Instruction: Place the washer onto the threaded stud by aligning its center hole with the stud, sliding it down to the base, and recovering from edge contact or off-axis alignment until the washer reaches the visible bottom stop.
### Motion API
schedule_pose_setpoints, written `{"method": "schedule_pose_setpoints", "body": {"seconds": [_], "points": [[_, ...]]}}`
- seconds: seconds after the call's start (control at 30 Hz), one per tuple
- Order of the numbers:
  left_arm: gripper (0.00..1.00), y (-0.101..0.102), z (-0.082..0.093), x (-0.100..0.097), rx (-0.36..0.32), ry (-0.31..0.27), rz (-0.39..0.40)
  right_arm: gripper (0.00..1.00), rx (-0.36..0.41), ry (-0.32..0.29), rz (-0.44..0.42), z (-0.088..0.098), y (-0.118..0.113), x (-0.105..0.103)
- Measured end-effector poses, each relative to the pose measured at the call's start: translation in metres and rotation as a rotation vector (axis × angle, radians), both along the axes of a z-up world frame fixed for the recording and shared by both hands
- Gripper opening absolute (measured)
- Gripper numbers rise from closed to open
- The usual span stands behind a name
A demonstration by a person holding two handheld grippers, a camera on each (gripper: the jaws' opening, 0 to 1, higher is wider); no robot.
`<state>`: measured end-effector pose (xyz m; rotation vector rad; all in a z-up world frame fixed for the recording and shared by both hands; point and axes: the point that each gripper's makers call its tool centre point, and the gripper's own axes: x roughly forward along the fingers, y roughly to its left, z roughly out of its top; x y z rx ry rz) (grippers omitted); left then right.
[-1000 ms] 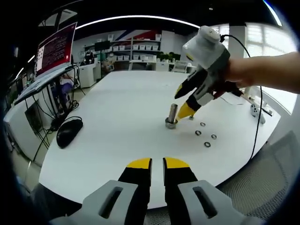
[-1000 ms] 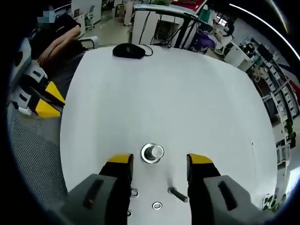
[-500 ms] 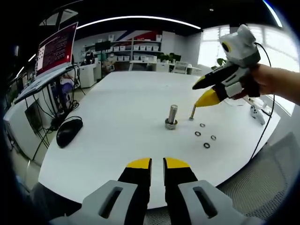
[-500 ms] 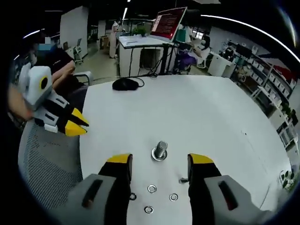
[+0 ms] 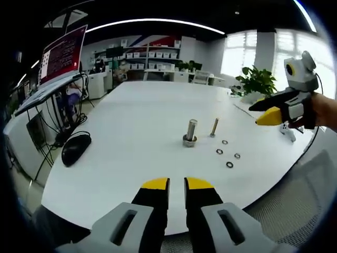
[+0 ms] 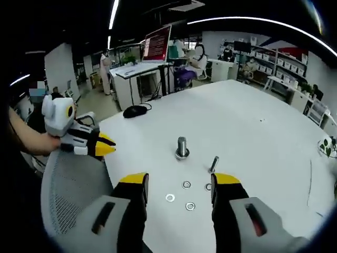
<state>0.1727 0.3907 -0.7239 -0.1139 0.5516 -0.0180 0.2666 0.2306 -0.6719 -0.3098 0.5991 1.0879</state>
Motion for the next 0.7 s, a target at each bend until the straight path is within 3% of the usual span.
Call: {"method": "schedule_pose_setpoints", "body": {"seconds": [0.47, 0.7], "points": [[0.1, -0.003, 0.001, 0.0, -0.019, -0.008, -0.009, 0.5, 0.094, 0.042, -0.147, -0.003, -0.065, -0.025], [0.11, -0.005, 0.0, -0.001, -0.02, 0.004, -0.019, 0.49, 0.04, -0.007, -0.221, -0.008, -0.101, -0.029]]}}
